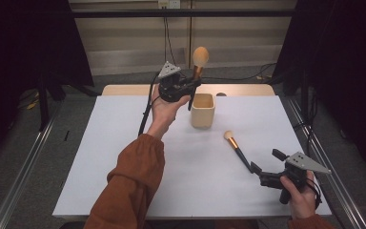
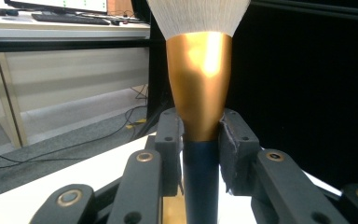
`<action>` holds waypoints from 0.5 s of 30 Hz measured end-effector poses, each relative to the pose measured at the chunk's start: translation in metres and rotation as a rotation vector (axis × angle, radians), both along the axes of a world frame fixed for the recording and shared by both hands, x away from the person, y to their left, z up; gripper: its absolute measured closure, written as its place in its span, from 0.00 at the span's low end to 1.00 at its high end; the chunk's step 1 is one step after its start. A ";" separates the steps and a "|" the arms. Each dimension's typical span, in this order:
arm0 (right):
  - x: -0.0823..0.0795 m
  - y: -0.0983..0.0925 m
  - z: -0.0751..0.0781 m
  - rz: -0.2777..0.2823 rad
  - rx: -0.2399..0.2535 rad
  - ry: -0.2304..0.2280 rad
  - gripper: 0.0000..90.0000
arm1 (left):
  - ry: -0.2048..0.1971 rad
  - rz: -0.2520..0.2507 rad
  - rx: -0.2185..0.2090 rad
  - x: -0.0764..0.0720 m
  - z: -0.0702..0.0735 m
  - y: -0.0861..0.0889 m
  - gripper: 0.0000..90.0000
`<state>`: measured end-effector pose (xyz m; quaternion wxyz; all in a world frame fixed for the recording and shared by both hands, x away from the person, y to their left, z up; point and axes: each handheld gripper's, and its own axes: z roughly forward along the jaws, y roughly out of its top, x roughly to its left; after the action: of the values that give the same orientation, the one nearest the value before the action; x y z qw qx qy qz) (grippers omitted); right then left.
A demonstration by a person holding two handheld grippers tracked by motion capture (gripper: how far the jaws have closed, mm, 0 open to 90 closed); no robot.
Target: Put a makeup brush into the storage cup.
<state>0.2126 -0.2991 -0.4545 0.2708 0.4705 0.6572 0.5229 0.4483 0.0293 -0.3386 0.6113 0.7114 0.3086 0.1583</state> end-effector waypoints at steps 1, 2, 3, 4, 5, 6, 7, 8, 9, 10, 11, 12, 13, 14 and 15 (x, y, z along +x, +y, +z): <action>0.000 0.000 0.000 -0.001 0.001 0.001 0.00 | 0.005 -0.001 -0.008 0.001 0.000 -0.002 0.79; 0.000 0.000 0.000 0.000 0.000 0.000 0.00 | 0.004 -0.003 -0.006 0.002 0.000 -0.003 0.79; 0.000 0.000 0.000 -0.001 0.000 0.000 0.00 | -0.001 -0.003 -0.002 0.003 0.000 -0.004 0.79; 0.000 0.000 0.000 -0.001 0.002 0.002 0.00 | -0.002 -0.001 -0.008 0.005 0.001 -0.006 0.79; 0.000 -0.001 0.000 -0.001 0.002 0.003 0.00 | -0.007 -0.003 -0.008 0.007 0.002 -0.006 0.79; 0.000 -0.001 0.000 -0.001 0.003 0.003 0.00 | -0.010 -0.003 -0.010 0.008 0.002 -0.007 0.79; 0.000 -0.001 0.000 0.000 -0.002 0.002 0.00 | -0.014 -0.005 -0.009 0.011 0.002 -0.008 0.79; 0.000 -0.001 0.000 0.000 -0.003 0.001 0.00 | -0.014 -0.004 -0.009 0.012 0.002 -0.009 0.79; 0.000 -0.001 0.000 0.000 -0.005 0.000 0.00 | -0.015 -0.002 -0.011 0.015 0.002 -0.010 0.79; 0.000 -0.001 0.000 0.000 -0.005 0.000 0.00 | -0.017 -0.004 -0.012 0.017 0.001 -0.011 0.79; 0.000 -0.001 0.000 0.000 -0.004 0.001 0.00 | -0.014 -0.003 -0.016 0.019 0.001 -0.013 0.79; 0.000 -0.001 0.000 -0.001 -0.004 0.001 0.00 | -0.014 -0.002 -0.010 0.021 0.000 -0.015 0.79; 0.000 -0.001 0.000 0.000 -0.005 0.000 0.00 | -0.017 0.000 -0.006 0.024 -0.002 -0.018 0.79; 0.000 -0.001 0.000 0.000 -0.005 0.000 0.00 | -0.015 0.000 -0.007 0.025 -0.003 -0.018 0.79; 0.000 -0.001 0.000 0.000 -0.005 0.001 0.00 | -0.010 0.001 -0.012 0.027 -0.004 -0.020 0.79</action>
<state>0.2121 -0.2999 -0.4546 0.2718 0.4700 0.6586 0.5211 0.4755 0.0092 -0.3427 0.6172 0.7067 0.3067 0.1602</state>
